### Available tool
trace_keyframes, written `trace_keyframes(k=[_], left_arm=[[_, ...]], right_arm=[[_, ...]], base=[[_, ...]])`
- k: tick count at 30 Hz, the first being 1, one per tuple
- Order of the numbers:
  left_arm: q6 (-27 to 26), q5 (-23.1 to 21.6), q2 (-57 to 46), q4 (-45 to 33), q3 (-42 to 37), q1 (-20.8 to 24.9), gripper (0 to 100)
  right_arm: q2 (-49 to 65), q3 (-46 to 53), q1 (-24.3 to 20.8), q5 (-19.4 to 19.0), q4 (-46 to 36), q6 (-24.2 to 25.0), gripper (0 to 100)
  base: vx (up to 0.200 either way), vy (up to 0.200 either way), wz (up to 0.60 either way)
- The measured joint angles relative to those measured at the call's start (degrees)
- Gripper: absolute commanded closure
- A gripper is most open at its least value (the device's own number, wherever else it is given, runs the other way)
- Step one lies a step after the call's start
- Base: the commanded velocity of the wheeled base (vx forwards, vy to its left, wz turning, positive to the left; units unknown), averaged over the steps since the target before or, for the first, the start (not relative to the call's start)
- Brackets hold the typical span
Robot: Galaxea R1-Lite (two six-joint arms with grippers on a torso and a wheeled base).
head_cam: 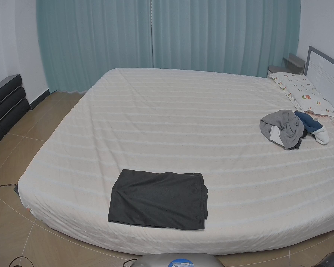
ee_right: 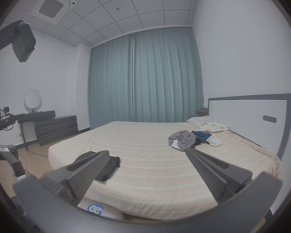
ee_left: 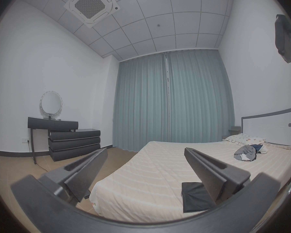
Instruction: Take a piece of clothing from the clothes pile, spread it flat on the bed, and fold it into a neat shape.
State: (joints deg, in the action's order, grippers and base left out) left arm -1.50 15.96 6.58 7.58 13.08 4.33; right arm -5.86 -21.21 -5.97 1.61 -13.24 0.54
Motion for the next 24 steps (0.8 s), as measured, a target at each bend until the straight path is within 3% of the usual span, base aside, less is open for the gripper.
trace_keyframes(k=[10,17,21,24], left_arm=[[0.22,-0.11,0.66,-1.45,1.50,0.07,0],[0.16,-0.20,0.74,-4.02,-0.07,0.13,0],[0.17,-0.85,0.06,-3.71,-2.11,0.24,0],[0.11,-1.87,-0.39,-1.73,-3.83,0.30,0]], right_arm=[[-4.47,-5.83,0.90,7.75,-3.29,-0.46,0],[-2.93,-2.66,3.47,10.09,-11.01,-0.35,0],[1.01,0.60,4.60,7.47,-12.59,1.40,0],[2.91,2.50,5.12,1.61,-8.33,1.93,0]], base=[[0.000,0.000,0.00],[0.000,0.000,0.00],[0.000,0.000,0.00],[0.000,0.000,0.00]])
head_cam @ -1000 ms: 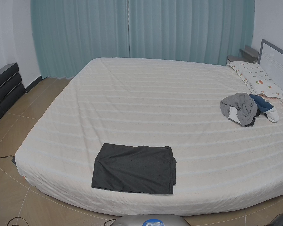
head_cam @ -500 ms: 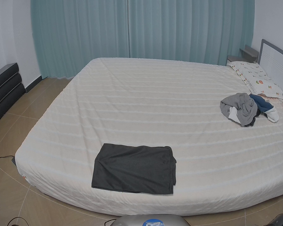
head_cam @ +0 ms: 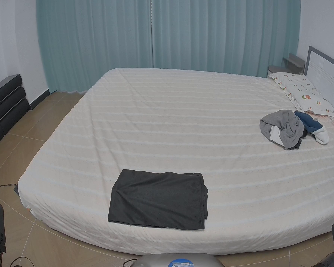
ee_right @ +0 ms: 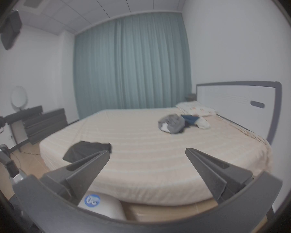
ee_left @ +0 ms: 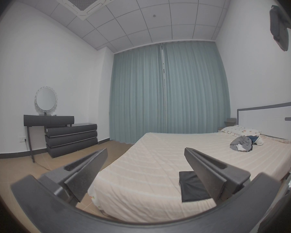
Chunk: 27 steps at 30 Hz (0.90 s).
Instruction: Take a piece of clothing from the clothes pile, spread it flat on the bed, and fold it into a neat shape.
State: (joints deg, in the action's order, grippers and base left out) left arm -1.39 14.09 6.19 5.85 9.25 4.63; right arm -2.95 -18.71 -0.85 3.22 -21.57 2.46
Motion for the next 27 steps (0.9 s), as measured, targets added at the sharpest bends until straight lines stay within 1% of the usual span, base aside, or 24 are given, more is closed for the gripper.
trace_keyframes(k=[3,6,8,10,13,16,19,21,24,27], left_arm=[[-0.22,-1.12,-0.35,5.10,-2.34,0.05,0],[-0.39,-3.10,-0.60,9.74,-4.49,0.05,0],[-0.50,-4.57,-0.72,11.93,-5.57,0.10,0],[-0.55,-5.64,-0.82,13.03,-6.53,0.10,0],[-0.61,-6.49,-0.93,12.02,-7.47,0.10,0],[-0.60,-6.73,-0.99,8.59,-7.98,0.10,0],[-0.49,-6.44,-1.05,1.94,-8.18,0.07,0],[-0.49,-6.35,-1.18,-1.21,-8.20,-0.37,0],[-0.60,-6.73,-1.95,-2.24,-8.20,-2.29,0],[-0.55,-9.64,-3.06,-2.33,-8.24,-3.89,0]], right_arm=[[0.98,2.73,0.28,-4.19,8.62,-1.01,0],[1.57,7.36,0.50,-7.35,20.33,-3.69,0],[1.77,10.29,0.59,-10.30,26.62,-5.88,0],[1.91,12.96,0.74,-12.69,30.82,-7.50,0],[2.07,15.38,0.83,-13.97,33.90,-8.67,0],[2.13,16.60,0.88,-14.06,32.67,-9.08,0],[2.18,17.31,0.93,-13.36,29.03,-8.81,0],[2.21,17.55,0.99,-11.53,26.87,-8.45,0],[2.21,17.66,1.07,-6.96,23.80,-7.46,0],[2.21,17.68,1.16,-5.46,22.10,-6.45,0]], base=[[0.000,0.000,0.00],[0.000,0.000,0.00],[0.000,0.000,0.00],[0.000,0.000,0.00],[0.000,0.000,0.00],[0.000,0.000,0.00],[0.000,0.000,0.00],[0.000,0.000,0.00],[0.000,0.000,0.00],[0.000,0.000,0.00]])
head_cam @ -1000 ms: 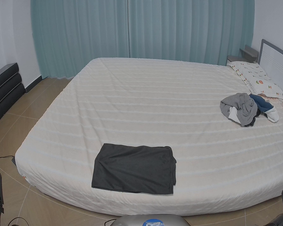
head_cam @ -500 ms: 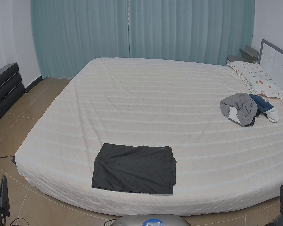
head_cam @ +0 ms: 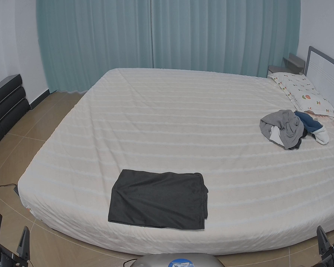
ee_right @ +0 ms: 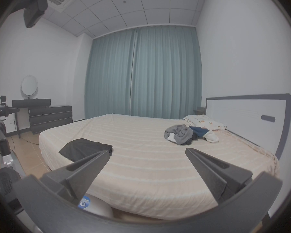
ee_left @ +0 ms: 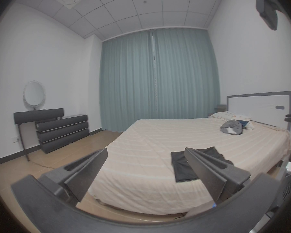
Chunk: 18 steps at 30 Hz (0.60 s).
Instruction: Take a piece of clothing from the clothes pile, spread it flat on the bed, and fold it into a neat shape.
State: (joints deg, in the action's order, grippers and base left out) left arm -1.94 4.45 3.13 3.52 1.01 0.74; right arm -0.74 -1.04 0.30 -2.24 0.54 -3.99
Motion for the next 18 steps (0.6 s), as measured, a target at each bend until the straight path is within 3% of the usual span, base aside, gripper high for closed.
trace_keyframes(k=[3,9,14,18], left_arm=[[0.61,-2.78,-1.05,0.00,0.00,-0.41,0],[2.84,-3.63,-1.97,-0.05,0.00,-0.56,0],[3.99,-2.00,-2.23,-0.30,0.00,-0.56,0],[3.99,1.95,-2.29,-0.52,0.00,-0.56,0]], right_arm=[[0.00,0.02,0.02,0.44,-0.51,2.24,0],[0.00,0.02,0.02,1.13,-0.54,3.52,0],[0.00,0.02,-0.01,0.96,-0.54,3.41,0],[0.00,0.02,-0.09,0.63,-0.56,3.34,0]], base=[[0.000,0.000,0.00],[0.000,0.000,0.00],[0.000,0.000,0.00],[0.000,0.000,0.00]])
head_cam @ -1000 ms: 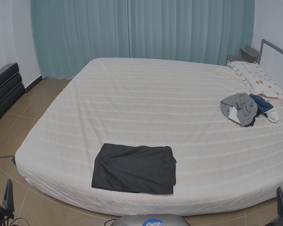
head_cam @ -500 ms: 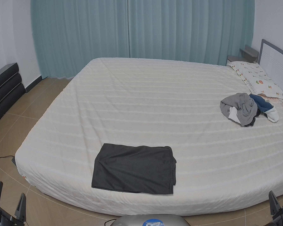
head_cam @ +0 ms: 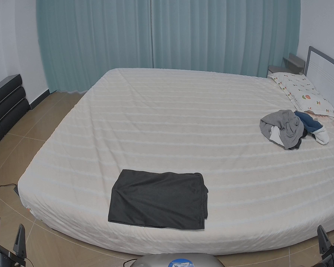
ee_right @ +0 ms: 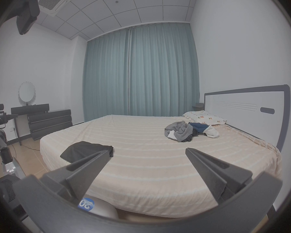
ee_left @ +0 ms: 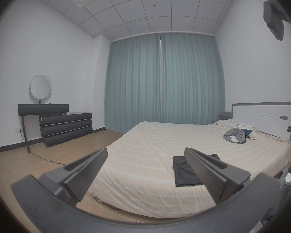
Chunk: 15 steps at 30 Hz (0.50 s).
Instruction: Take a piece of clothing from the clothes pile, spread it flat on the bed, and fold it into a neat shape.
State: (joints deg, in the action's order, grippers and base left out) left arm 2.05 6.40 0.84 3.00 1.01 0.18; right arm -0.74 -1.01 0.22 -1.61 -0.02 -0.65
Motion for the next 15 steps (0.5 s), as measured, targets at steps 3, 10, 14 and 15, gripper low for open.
trace_keyframes(k=[3,10,14,15], left_arm=[[0.24,0.20,0.00,-0.18,0.00,0.00,0],[-1.43,-7.52,-0.05,-2.89,0.00,-0.02,0],[-3.17,-7.70,-0.05,-3.32,0.00,-0.02,0],[-3.11,-7.55,-0.05,-3.33,0.00,-0.02,0]], right_arm=[[-0.02,0.00,-0.01,-0.11,-0.05,-0.11,0],[-0.05,0.00,-0.01,-0.24,0.00,-0.01,0],[-0.07,0.00,0.00,-0.24,0.00,0.05,0],[-0.07,0.00,0.02,-0.22,0.00,0.05,0]], base=[[0.000,0.000,0.00],[0.000,0.000,0.00],[0.000,0.000,0.00],[0.000,0.000,0.00]])
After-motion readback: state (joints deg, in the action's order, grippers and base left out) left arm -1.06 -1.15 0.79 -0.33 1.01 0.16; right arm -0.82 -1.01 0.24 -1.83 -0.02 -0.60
